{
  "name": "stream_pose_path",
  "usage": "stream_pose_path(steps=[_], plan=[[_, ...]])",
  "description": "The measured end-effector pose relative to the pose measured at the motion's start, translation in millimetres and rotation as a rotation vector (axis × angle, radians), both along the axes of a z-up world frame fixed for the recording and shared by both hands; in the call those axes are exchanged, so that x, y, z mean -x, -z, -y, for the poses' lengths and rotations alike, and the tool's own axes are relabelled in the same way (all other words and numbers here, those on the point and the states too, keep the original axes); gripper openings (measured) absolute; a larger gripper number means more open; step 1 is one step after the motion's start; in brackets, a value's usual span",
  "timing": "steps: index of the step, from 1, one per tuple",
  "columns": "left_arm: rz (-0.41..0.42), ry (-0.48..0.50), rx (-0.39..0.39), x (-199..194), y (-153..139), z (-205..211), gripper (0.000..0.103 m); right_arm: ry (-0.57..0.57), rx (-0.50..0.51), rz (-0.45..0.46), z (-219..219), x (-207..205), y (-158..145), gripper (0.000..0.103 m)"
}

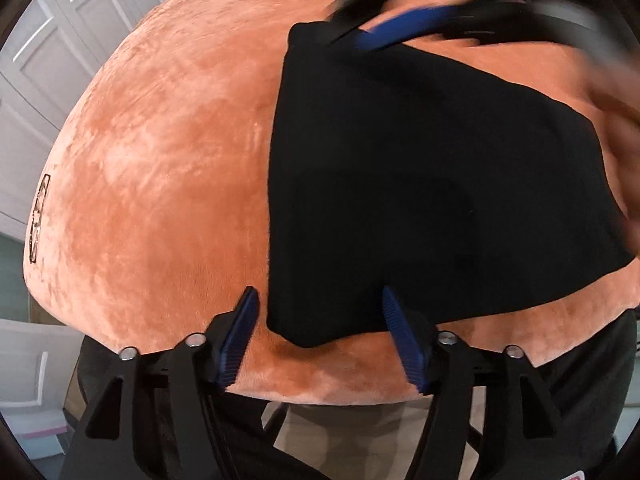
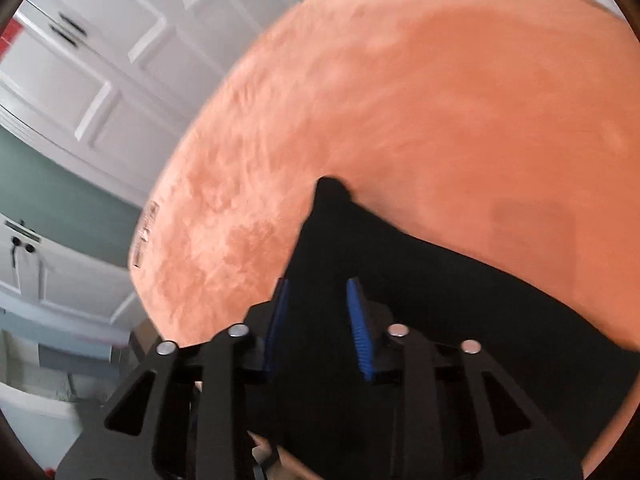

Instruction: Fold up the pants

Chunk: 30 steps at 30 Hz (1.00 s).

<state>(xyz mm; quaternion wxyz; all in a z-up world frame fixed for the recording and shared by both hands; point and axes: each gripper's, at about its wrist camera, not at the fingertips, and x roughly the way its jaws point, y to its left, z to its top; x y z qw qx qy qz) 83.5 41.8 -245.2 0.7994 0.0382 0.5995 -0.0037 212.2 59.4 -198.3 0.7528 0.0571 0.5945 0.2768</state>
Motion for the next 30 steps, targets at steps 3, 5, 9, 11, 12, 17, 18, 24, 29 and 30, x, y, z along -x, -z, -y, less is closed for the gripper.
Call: stream_pose_path(steps=[3,5,9,11,12,17,18,24,29,30], plan=[[0.009,-0.006,-0.015,-3,4,-2,0.066,0.007,0.112,0.001,-36,-23,44,0.025],[0.015,-0.011,-0.018,-6,5,-4,0.066,0.009,0.147,0.03,-49,-30,50,0.027],[-0.007,-0.03,0.02,-12,11,-14,0.079,0.017,0.03,0.056,-30,-21,9,0.028],[-0.015,-0.043,0.043,-13,13,-19,0.082,0.079,-0.079,0.123,16,7,-28,0.027],[-0.02,-0.049,0.063,-12,14,-23,0.082,0.114,-0.082,0.148,41,22,-38,0.027],[-0.023,-0.065,0.064,-15,16,-27,0.089,0.339,0.184,0.085,199,107,1,0.026],[-0.023,-0.056,0.057,-16,17,-25,0.09,0.381,0.094,0.057,230,123,7,0.016],[-0.077,-0.051,0.227,-15,1,-38,0.089,0.543,0.006,0.116,305,194,-23,0.073],[-0.224,-0.238,0.54,-21,31,-73,0.09,0.582,-0.202,0.014,309,190,14,0.085],[-0.244,-0.285,0.604,-24,38,-81,0.09,0.592,-0.227,-0.008,296,183,23,0.086]])
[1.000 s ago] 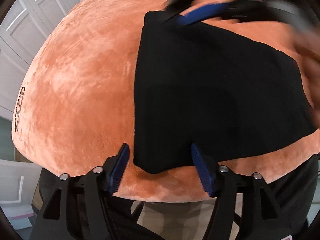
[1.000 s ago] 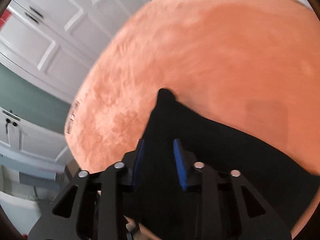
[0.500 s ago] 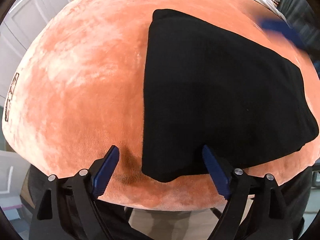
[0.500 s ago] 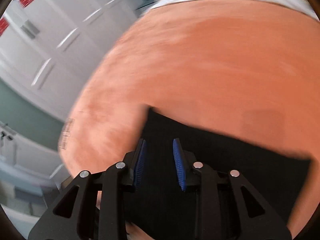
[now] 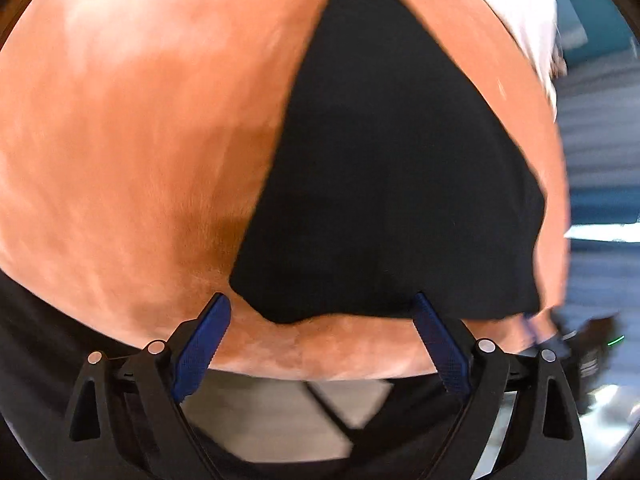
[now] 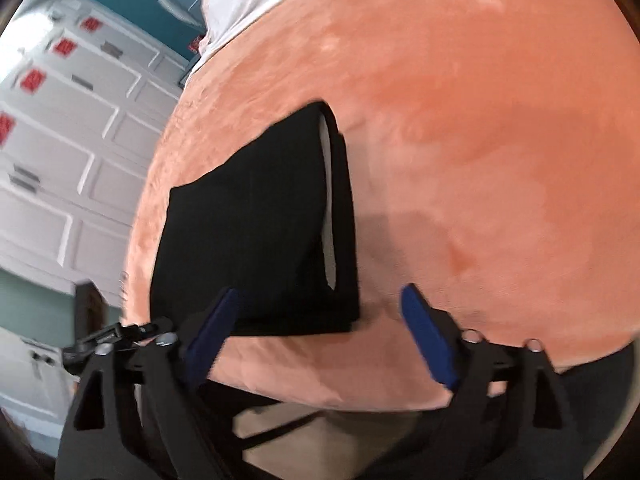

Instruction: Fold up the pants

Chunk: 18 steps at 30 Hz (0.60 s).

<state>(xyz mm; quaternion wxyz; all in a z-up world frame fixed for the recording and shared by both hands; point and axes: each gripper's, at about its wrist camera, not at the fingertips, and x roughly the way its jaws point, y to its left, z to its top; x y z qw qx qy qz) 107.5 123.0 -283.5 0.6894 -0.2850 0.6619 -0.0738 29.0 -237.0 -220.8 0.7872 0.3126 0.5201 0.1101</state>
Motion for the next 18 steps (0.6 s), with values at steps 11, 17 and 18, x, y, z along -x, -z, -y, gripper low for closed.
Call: stream_pose_path(steps=[11,17,18], plan=[[-0.002,-0.046,-0.006,-23,-12,0,0.087,-0.025,-0.174,0.018,-13,-4,-5,0.043],[-0.02,-0.017,-0.09,-23,-13,15,0.09,-0.11,0.454,0.121,-18,39,-25,0.078],[-0.02,-0.018,-0.099,-24,-14,17,0.09,-0.158,0.496,0.15,-30,46,-26,0.075]])
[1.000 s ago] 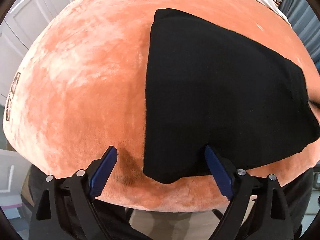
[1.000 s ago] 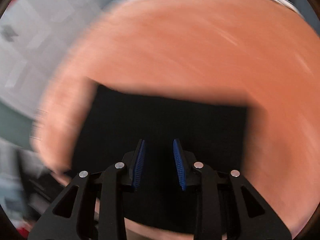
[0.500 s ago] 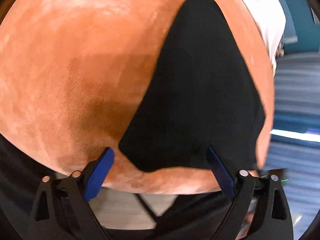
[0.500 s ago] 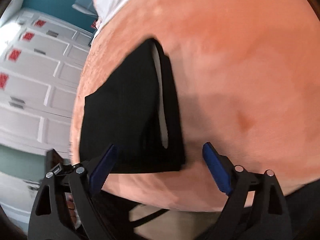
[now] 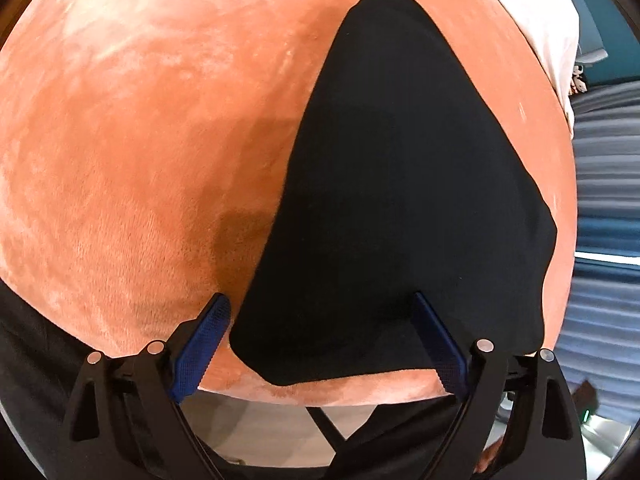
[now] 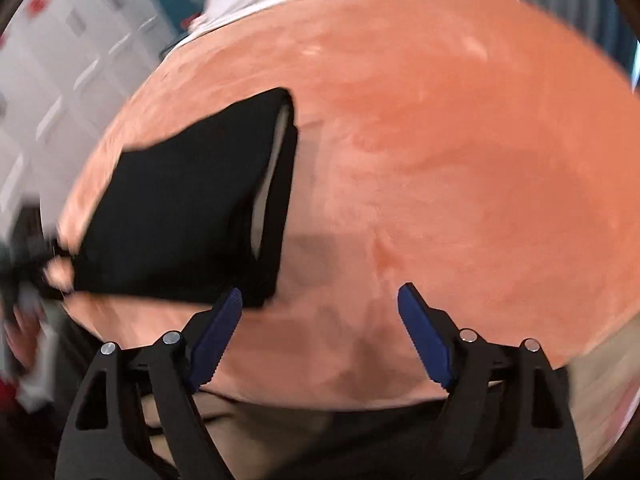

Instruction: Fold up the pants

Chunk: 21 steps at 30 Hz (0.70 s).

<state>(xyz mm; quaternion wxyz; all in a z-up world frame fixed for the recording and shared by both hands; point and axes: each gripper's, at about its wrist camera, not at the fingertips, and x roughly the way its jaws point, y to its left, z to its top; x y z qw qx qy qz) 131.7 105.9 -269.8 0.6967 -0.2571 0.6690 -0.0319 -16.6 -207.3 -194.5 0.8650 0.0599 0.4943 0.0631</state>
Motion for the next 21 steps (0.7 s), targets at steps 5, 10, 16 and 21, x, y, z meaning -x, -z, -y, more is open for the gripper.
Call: stream_pose_path(steps=[5,10,16,21], plan=[[0.003,0.019,-0.067,6,-4,-2,0.09,-0.14,0.207,0.071,-54,-11,18,0.056],[0.017,0.062,-0.178,7,-19,18,0.092,-0.058,0.19,0.1,-46,-37,8,0.027],[0.103,0.215,-0.407,7,-29,51,0.098,0.121,0.021,0.017,12,-29,40,0.036],[0.134,0.221,-0.484,13,-34,65,0.098,0.135,0.066,0.06,-3,-21,9,0.043]])
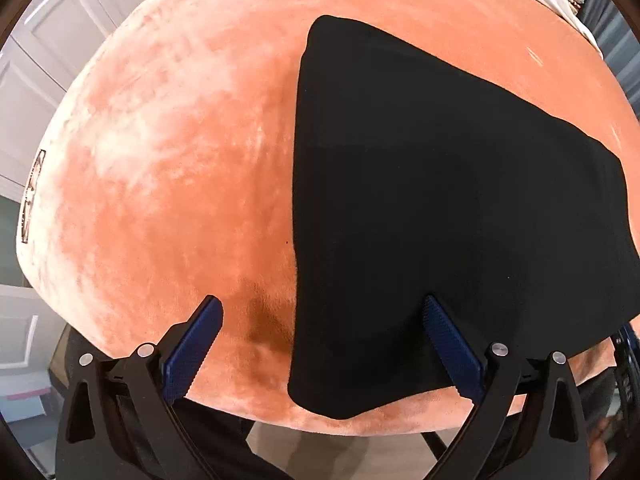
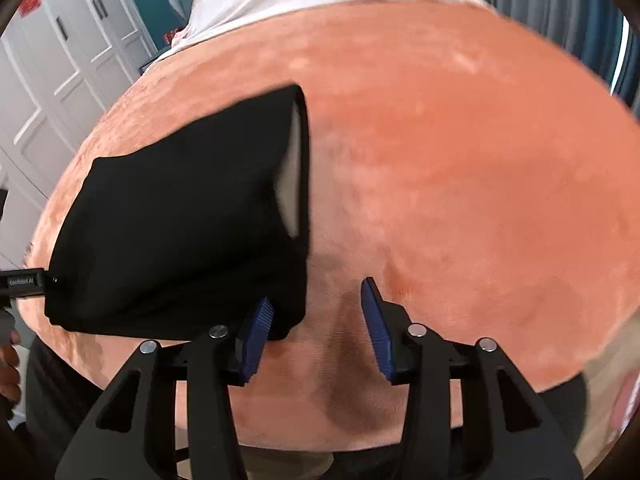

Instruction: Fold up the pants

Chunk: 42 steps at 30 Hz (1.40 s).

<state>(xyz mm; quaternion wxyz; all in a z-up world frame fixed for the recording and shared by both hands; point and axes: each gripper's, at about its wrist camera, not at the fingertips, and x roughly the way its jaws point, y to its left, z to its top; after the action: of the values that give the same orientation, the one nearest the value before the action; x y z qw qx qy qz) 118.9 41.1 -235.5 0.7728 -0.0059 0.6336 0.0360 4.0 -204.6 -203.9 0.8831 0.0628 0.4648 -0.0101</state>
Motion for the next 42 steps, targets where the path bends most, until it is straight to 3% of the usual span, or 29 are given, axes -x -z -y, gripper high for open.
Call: stream_pose_path(steps=[4,6,7,9,11,13,15,17,19,21,23,24,26,28,29,31,32,33,34,35,36,37,38,39,40,41,42], plan=[[-0.009,-0.025,0.023,4,2,3,0.098,-0.014,0.026,0.011,-12,-8,18,0.043],[-0.013,-0.017,0.036,1,0,-1,0.098,0.067,-0.057,0.023,15,-12,14,0.045],[-0.017,-0.009,0.045,1,0,-1,0.098,0.118,-0.128,0.029,26,-6,11,0.049],[-0.028,0.005,0.076,2,0,-6,0.098,0.154,-0.166,-0.002,37,0,19,0.06],[-0.039,0.002,0.097,-1,2,-6,0.098,0.175,-0.183,-0.017,39,10,24,0.059],[-0.039,-0.019,0.11,-1,0,-9,0.098,0.25,-0.128,-0.01,48,24,13,0.048],[-0.044,-0.027,0.133,0,-1,-12,0.098,0.332,-0.219,-0.017,79,39,6,0.05],[-0.05,-0.042,0.16,1,-5,-17,0.098,0.316,-0.411,-0.023,104,36,-3,0.05],[-0.026,-0.07,0.207,3,-17,-22,0.098,0.24,-0.487,-0.002,101,21,-22,0.059],[0.006,-0.095,0.273,1,-33,-25,0.098,0.179,-0.477,0.02,88,2,-38,0.094],[0.041,-0.087,0.297,-6,-51,-18,0.098,0.071,-0.451,0.065,56,-23,-57,0.093],[0.057,-0.074,0.29,-9,-57,-14,0.098,-0.005,-0.442,0.071,40,-35,-63,0.088],[0.093,-0.036,0.247,-16,-65,1,0.098,-0.15,-0.42,0.067,0,-62,-69,0.062],[0.124,0.034,0.178,-27,-58,21,0.098,-0.247,-0.434,0.006,-36,-92,-55,0.049],[0.121,0.056,0.127,-35,-51,27,0.098,-0.261,-0.422,-0.021,-45,-107,-47,0.034],[0.054,0.069,0.001,-49,-17,32,0.098,-0.239,-0.363,-0.061,-47,-132,-31,0.03],[0.03,0.065,0.001,-54,-5,30,0.098,-0.178,-0.291,-0.09,-35,-145,-14,0.028],[0.015,0.035,0.074,-57,3,21,0.098,-0.115,-0.31,-0.121,-14,-153,4,0.0],[0.002,0.008,0.14,-59,5,14,0.098,-0.034,-0.517,-0.146,19,-155,24,0.0],[-0.021,-0.027,0.213,-58,6,5,0.098,0.016,-0.609,-0.151,30,-153,27,0.0],[-0.024,-0.037,0.225,-57,5,2,0.098,0.048,-0.583,-0.137,32,-148,17,0.0],[-0.02,-0.035,0.221,-55,5,1,0.098,0.014,-0.482,-0.106,19,-141,-3,0.0],[-0.008,-0.024,0.207,-53,4,2,0.098,-0.038,-0.435,-0.089,5,-135,-16,0.007],[0.005,-0.006,0.191,-49,4,8,0.098,-0.074,-0.427,-0.082,-3,-131,-21,0.007],[0.015,0.0,0.177,-47,5,9,0.098,-0.13,-0.397,-0.091,-16,-127,-22,0.006],[0.022,0.003,0.166,-48,6,6,0.098,-0.136,-0.324,-0.114,-18,-128,-15,0.014],[0.029,0.015,0.15,-47,2,9,0.098,-0.127,-0.254,-0.135,-18,-127,-6,0.011]])
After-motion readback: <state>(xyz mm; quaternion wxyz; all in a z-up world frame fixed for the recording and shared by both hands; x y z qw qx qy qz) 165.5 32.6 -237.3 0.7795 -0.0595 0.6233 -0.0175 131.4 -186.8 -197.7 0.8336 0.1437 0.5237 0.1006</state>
